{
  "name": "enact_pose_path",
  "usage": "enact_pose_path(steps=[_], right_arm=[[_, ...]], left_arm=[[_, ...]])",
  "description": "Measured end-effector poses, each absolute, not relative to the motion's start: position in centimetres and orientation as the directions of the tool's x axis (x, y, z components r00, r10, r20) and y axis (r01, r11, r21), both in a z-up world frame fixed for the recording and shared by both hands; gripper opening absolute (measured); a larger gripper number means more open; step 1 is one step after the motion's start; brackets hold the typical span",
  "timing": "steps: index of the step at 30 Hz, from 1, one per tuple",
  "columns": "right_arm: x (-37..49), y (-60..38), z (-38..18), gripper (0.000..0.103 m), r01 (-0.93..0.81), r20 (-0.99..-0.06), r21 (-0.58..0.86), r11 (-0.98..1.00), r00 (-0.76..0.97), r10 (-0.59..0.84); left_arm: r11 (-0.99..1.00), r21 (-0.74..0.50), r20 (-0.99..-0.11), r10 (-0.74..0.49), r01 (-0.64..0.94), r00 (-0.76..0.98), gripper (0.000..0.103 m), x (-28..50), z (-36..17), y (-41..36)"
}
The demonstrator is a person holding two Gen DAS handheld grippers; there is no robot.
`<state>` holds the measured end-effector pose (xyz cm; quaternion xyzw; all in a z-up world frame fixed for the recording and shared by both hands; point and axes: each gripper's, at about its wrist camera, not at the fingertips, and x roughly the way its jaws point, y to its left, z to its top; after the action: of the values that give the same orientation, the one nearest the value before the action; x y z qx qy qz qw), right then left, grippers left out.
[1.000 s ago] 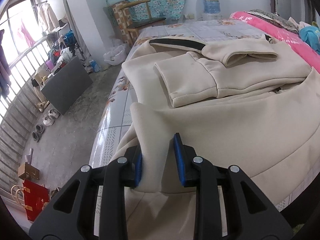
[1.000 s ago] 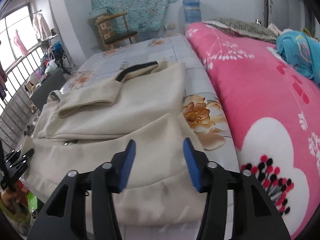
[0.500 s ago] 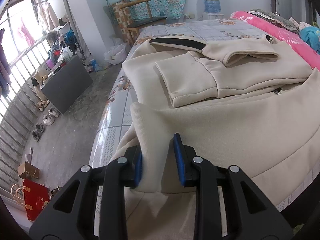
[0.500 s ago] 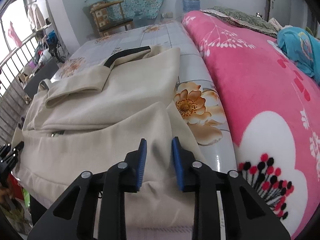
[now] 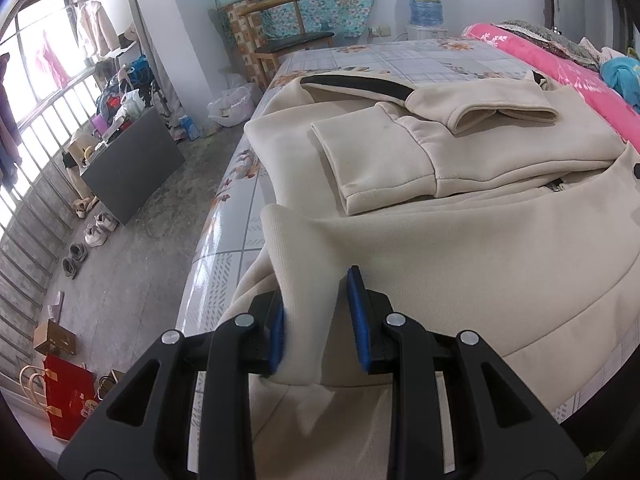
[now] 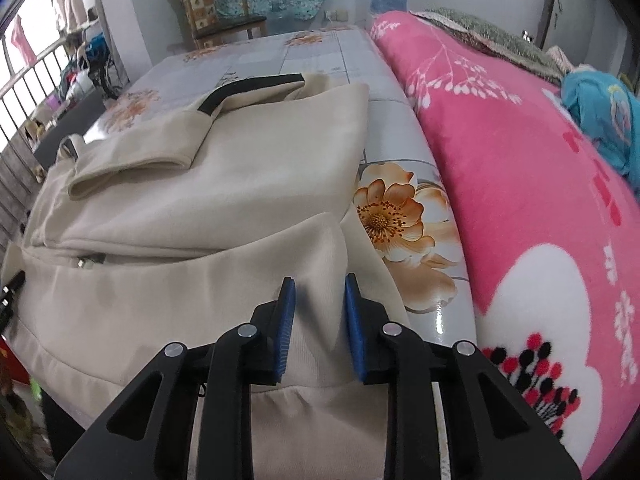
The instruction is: Fold large clothes
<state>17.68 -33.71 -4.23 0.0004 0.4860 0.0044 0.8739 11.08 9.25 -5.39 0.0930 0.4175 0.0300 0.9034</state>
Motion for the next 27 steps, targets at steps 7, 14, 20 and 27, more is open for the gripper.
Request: enact_pose_path(steps=[7,14,20,27], right_arm=[[17.5,-32.6,-4.4,0.024,-0.017,-0.844,-0.084,0.996,0.532,-0.062],[17.5,-32.7,-4.5,0.024,-0.016,-0.843,-0.093,0.996,0.533,-0.070],[17.5,-32.5,-4.6,0.024,-0.013,-0.842,-0.103,0.995,0.533,-0.080],[17.6,-32.4,-4.7,0.024,-0.012,-0.842,-0.115,0.993,0.532,-0.091]], left_arm=[[0.978,0.206,-0.747,0.141,0.024,0.649,0.026,11.1,-5.3,9.1],[0.977,0.211,-0.746,0.144,0.026,0.650,0.026,11.0,-5.3,9.1],[0.978,0.207,-0.748,0.142,0.025,0.649,0.026,11.0,-5.3,9.1],[0.977,0.210,-0.747,0.144,0.024,0.649,0.026,11.0,-5.3,9.1]])
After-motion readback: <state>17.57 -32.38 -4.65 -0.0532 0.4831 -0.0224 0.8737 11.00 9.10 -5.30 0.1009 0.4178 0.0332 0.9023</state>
